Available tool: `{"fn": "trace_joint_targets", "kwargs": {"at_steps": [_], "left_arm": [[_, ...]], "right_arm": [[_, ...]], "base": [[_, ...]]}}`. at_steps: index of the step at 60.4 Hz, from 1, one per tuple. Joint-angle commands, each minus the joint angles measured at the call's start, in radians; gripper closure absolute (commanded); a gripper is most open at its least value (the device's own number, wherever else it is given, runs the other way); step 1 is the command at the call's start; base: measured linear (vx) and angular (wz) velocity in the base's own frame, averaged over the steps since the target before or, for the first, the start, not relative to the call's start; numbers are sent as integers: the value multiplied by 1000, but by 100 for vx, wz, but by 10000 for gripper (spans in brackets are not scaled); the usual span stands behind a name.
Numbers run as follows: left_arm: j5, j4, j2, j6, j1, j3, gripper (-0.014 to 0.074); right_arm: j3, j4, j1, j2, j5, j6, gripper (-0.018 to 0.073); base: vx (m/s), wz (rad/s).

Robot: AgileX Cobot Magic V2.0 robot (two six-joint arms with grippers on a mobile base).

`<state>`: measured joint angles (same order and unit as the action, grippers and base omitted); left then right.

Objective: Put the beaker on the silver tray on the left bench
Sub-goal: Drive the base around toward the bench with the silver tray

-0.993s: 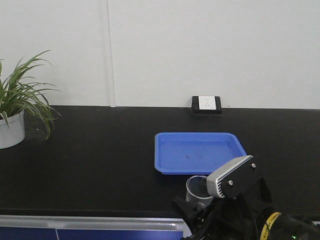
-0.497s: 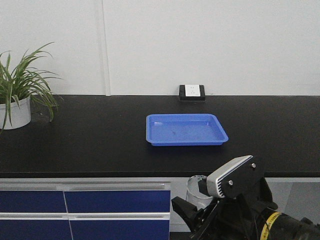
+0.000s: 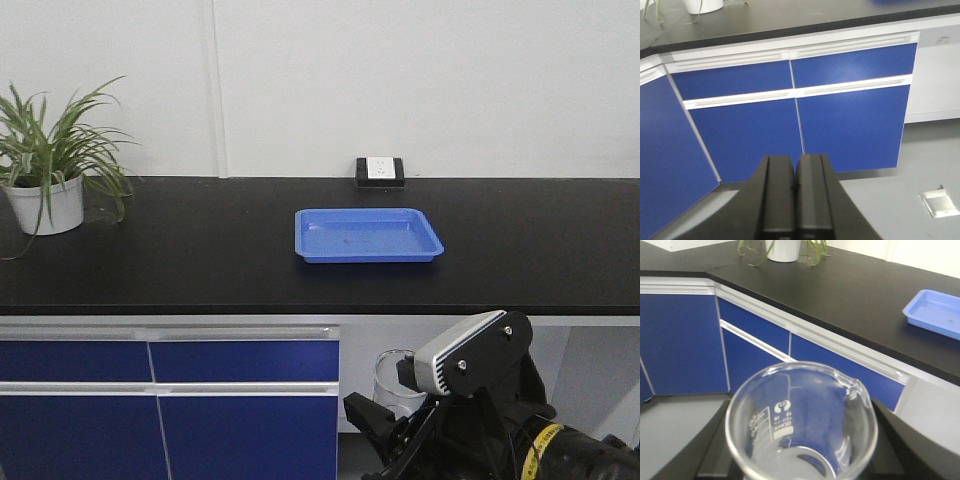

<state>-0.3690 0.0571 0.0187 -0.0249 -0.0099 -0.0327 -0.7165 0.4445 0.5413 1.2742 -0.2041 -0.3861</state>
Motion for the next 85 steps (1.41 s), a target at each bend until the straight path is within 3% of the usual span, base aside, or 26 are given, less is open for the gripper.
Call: {"fn": "trace_joint_targets", "kwargs": {"at_steps": [1,33,85], "left_arm": [[81,-3,7,2,-5,-20,595],[81,-3,7,2,-5,-20,595],[81,-3,7,2,-5,-20,595]], "right_arm": [[-29,-6,-1,-28,-76,2,570],[-29,-6,-1,-28,-76,2,570],[-29,-6,-1,-28,-76,2,570]], "base": [[-16,13],[-10,42],[-2,82]]}}
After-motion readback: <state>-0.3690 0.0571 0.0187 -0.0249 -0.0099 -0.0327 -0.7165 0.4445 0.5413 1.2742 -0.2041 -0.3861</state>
